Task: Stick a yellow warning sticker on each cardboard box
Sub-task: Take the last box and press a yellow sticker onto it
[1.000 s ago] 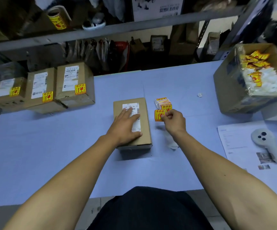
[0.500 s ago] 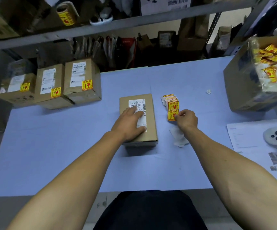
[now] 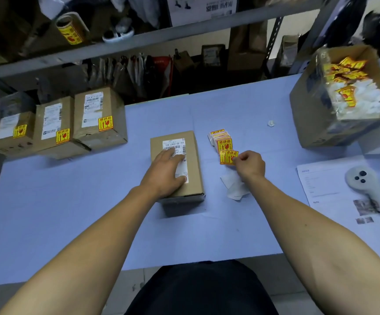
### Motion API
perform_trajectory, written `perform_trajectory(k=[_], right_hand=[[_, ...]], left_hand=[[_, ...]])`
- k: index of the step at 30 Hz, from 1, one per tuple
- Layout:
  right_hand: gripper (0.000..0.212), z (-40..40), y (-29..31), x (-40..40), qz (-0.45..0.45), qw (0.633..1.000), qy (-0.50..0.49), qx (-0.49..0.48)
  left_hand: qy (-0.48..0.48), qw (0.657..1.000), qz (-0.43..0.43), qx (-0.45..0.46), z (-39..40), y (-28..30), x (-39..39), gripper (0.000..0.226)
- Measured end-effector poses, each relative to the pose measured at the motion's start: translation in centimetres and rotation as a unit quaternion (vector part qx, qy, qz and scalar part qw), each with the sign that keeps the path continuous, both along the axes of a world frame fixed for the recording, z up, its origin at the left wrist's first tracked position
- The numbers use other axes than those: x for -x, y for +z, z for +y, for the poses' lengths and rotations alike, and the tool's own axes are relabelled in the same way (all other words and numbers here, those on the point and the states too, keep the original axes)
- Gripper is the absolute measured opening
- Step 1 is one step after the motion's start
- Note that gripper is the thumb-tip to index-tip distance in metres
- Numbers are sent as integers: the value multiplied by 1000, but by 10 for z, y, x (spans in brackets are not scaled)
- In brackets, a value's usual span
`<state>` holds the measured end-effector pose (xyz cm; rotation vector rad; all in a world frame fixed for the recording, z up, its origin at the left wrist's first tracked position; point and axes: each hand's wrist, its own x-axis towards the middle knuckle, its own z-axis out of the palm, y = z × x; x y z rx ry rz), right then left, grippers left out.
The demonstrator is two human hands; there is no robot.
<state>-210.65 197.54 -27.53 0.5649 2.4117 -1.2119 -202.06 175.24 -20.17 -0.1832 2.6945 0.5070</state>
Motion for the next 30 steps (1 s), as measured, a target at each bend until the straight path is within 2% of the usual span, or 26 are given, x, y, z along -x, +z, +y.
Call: perform_trajectory(k=[5,8,11,13,15,17,23,30], right_hand=[[15,-18,27,-21,-3,983,-35,179],[18,-35,53,-32,17,975,-2,220],[21,-47,75,-40,38,968,24,248],[18,-52,86,-45,27,963,36,267],[15,-56,94,-49,16,959,54,278],[13,-59,98,-52,10,956,75,282],[5,-69,110,-56,-12,956,115,271],[13,-80,118,-52,-37,951,139,272]], left_hand=[[0,998,51,-33,8,7,4,54],[9,997,62,-47,10,13,8,51],[82,986,57,-135,10,20,10,48],[169,954,45,-242,7,25,9,39],[248,901,17,-356,5,31,5,19],[283,863,5,-419,1,36,1,2],[303,818,-13,-488,-19,38,-11,7],[303,819,-16,-487,-41,37,-17,21]])
